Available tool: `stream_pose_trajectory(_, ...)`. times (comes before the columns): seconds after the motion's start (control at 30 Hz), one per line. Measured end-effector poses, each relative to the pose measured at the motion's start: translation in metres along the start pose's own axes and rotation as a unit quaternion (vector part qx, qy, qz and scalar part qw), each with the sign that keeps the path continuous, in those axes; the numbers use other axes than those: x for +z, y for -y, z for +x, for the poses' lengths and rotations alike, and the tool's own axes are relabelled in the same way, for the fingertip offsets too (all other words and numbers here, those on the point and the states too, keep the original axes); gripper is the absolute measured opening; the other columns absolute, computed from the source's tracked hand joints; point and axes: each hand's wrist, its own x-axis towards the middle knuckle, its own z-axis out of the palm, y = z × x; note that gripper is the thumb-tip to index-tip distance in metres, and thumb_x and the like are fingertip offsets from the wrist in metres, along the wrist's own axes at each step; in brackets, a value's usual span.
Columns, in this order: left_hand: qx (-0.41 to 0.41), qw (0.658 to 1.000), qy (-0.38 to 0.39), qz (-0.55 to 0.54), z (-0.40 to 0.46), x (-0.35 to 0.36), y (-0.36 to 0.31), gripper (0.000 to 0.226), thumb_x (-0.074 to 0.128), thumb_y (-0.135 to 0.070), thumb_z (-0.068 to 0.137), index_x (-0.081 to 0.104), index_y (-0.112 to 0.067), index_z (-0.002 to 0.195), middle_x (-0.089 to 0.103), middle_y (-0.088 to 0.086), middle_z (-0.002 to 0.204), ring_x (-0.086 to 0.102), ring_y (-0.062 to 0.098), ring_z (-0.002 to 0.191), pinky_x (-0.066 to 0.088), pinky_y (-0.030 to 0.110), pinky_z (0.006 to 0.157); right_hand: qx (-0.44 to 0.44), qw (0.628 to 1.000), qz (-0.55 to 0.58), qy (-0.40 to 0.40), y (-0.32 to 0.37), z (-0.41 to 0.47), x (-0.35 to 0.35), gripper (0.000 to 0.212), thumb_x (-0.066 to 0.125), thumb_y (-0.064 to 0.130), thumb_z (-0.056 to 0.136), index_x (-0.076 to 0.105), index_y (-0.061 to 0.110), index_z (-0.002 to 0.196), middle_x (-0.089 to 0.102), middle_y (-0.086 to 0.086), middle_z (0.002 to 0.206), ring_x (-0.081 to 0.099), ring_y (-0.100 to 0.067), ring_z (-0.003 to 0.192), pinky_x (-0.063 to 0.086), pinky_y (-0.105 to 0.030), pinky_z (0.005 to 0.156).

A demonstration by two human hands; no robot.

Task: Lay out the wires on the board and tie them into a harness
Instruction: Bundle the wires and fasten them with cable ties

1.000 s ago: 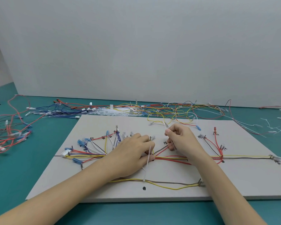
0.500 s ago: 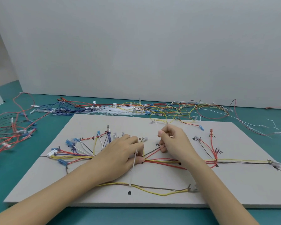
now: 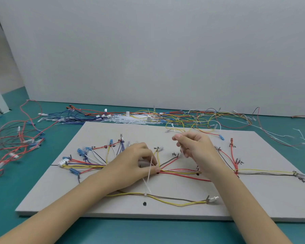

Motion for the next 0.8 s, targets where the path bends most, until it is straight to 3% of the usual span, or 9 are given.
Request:
stream_pose_trajectory(0.1, -0.031, 0.996, -0.05, -0.07, -0.003, -0.003, -0.004, 0.002, 0.074, -0.022, 0.084, 0.073, -0.021, 0.086, 0.063, -0.007, 0.086, 0.058, 0.003, 0.083, 0.042, 0.013, 0.072, 0.044, 0.99, 0.118, 0.062, 0.005, -0.006, 0.003, 0.01, 0.067, 0.008, 0.087, 0.07, -0.001, 0.09, 0.061, -0.006, 0.067, 0.053, -0.01, 0.051, 0.039, -0.017, 0.043)
stream_pose_trajectory(0.2, -0.085, 0.971, -0.121, -0.187, -0.003, -0.008, -0.01, 0.009, 0.068, -0.016, 0.089, 0.076, -0.019, 0.085, 0.071, -0.003, 0.08, 0.063, 0.002, 0.075, 0.047, 0.015, 0.068, 0.035, 0.986, 0.124, 0.108, 0.008, -0.01, 0.005, 0.012, 0.071, 0.012, 0.081, 0.074, 0.003, 0.087, 0.064, -0.008, 0.072, 0.056, -0.013, 0.054, 0.04, -0.018, 0.043)
stream_pose_trajectory(0.4, -0.122, 0.92, -0.081, -0.364, -0.003, -0.002, -0.028, 0.015, 0.071, -0.024, 0.08, 0.077, -0.011, 0.08, 0.073, 0.006, 0.072, 0.065, 0.009, 0.068, 0.049, 0.014, 0.064, -0.007, 0.984, 0.102, 0.149, 0.007, -0.016, 0.013, 0.009, 0.07, 0.01, 0.084, 0.076, 0.004, 0.087, 0.065, -0.01, 0.077, 0.058, -0.015, 0.06, 0.043, -0.021, 0.048)
stream_pose_trajectory(0.6, -0.123, 0.904, -0.071, -0.405, -0.004, 0.004, -0.032, 0.003, 0.07, -0.001, 0.082, 0.072, -0.002, 0.08, 0.073, 0.005, 0.069, 0.066, 0.008, 0.062, 0.046, 0.011, 0.059, 0.008, 0.98, 0.109, 0.167, 0.009, -0.02, 0.015, 0.021, 0.074, 0.021, 0.073, 0.075, 0.005, 0.087, 0.066, -0.009, 0.074, 0.058, -0.015, 0.058, 0.044, -0.021, 0.049)
stream_pose_trajectory(0.8, -0.122, 0.918, -0.084, -0.368, -0.007, 0.003, -0.029, 0.011, 0.071, -0.002, 0.083, 0.069, -0.006, 0.073, 0.073, 0.013, 0.071, 0.066, 0.014, 0.063, 0.049, 0.018, 0.061, 0.008, 0.976, 0.146, 0.16, 0.015, -0.018, 0.01, 0.021, 0.076, 0.023, 0.07, 0.075, 0.007, 0.084, 0.066, -0.008, 0.075, 0.059, -0.016, 0.057, 0.046, -0.021, 0.049)
